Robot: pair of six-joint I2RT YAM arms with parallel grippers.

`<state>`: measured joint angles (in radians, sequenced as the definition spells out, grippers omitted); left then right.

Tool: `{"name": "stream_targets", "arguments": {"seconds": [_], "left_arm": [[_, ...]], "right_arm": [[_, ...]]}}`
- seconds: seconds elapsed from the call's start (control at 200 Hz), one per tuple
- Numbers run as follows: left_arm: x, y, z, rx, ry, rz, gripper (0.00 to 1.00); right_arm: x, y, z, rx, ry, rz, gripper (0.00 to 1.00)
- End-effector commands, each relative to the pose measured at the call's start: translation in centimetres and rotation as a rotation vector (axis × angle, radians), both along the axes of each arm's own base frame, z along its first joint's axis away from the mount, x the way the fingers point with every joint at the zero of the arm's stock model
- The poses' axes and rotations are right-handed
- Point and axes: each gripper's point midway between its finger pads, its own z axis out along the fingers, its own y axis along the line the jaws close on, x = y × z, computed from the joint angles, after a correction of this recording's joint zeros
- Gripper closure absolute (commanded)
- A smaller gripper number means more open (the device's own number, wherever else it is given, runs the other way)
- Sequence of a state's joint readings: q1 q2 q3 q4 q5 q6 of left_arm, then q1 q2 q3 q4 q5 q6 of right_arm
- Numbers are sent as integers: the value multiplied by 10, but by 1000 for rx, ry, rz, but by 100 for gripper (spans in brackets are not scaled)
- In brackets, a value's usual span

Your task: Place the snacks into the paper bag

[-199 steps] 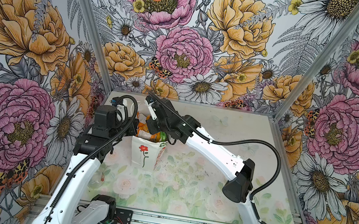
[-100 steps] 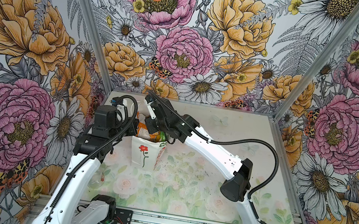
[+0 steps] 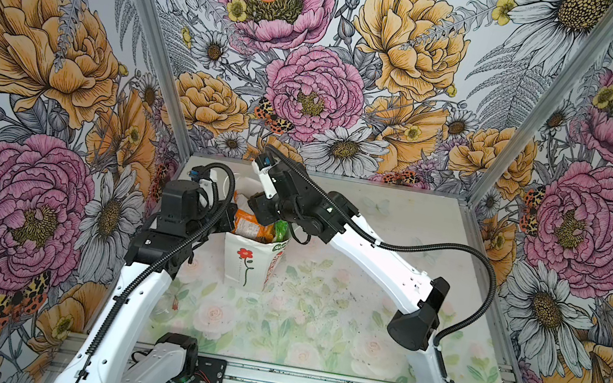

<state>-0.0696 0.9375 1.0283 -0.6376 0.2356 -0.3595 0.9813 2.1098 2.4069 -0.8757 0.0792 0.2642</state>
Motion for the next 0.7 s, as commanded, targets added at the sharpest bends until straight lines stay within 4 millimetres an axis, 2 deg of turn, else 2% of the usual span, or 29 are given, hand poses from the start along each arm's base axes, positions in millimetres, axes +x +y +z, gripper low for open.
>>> {"name": "stream_targets", "arguments": {"seconds": [0.0, 0.13, 0.265, 0.38, 0.415, 0.43, 0.475, 0.555, 0.696], "left_arm": [[0, -4, 18, -12, -67, -20, 90], [0, -4, 18, -11, -67, -19, 90], [0, -4, 18, -12, -67, -19, 90], [0, -4, 18, -14, -67, -20, 90], [1, -4, 17, -14, -65, -19, 90], [0, -4, 17, -15, -66, -22, 90], [0, -4, 17, -15, -65, -21, 90], [1, -3, 17, -16, -65, -19, 90], [1, -3, 17, -16, -64, -17, 90]], "right_arm": [[-8, -30, 51, 75, -42, -12, 46], [0, -65, 58, 79, -34, -91, 45], [12, -110, 50, 58, -9, -213, 44], [21, -148, 29, 32, 41, -313, 42], [18, -152, 22, 24, 57, -321, 41], [25, -163, 20, 27, 63, -353, 40], [27, -175, 10, 23, 86, -385, 39], [27, -183, -5, 35, 134, -405, 39], [24, -182, -27, 42, 197, -407, 39]]}}
